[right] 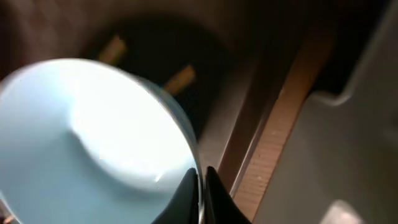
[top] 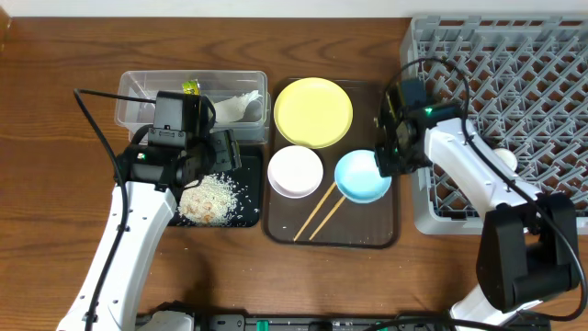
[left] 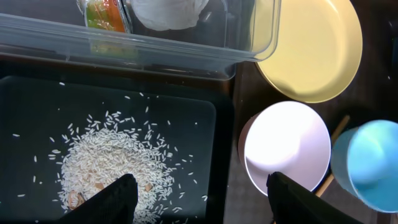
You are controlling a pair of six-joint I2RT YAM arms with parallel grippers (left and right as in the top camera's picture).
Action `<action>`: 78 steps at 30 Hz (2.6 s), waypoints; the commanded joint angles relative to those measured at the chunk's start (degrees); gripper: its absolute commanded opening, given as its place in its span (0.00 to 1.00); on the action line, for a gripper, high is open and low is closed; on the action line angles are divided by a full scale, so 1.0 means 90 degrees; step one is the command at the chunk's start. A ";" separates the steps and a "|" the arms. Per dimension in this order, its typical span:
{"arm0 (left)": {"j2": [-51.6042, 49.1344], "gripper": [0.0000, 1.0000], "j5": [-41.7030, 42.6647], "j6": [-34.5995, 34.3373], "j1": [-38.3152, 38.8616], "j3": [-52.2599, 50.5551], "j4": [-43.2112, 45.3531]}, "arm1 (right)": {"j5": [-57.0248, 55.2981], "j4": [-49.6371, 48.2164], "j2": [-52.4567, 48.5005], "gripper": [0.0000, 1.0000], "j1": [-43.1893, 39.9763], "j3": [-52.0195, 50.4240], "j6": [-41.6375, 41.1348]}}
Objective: Sort waste into correct bins and load items into the dishwasher rack
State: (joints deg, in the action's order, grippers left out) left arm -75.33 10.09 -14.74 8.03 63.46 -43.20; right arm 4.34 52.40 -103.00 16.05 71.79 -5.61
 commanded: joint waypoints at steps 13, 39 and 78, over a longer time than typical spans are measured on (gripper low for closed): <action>0.0010 0.70 -0.0078 0.0085 -0.0015 0.0058 -0.0002 | 0.0097 -0.0012 0.0027 0.38 0.0058 -0.0163 0.0058; 0.0010 0.69 -0.0078 0.0085 -0.0015 0.0058 -0.0005 | 0.0168 -0.1088 0.0029 0.05 0.0053 -0.0559 -0.0134; 0.0010 0.70 -0.0080 0.0085 -0.0015 0.0058 -0.0002 | -0.6309 -0.7210 -0.0328 0.01 -0.1110 0.0986 0.2822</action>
State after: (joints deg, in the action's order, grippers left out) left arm -75.33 10.09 -14.74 8.03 63.46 -43.13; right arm -47.66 -10.72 -103.68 7.44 80.29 18.68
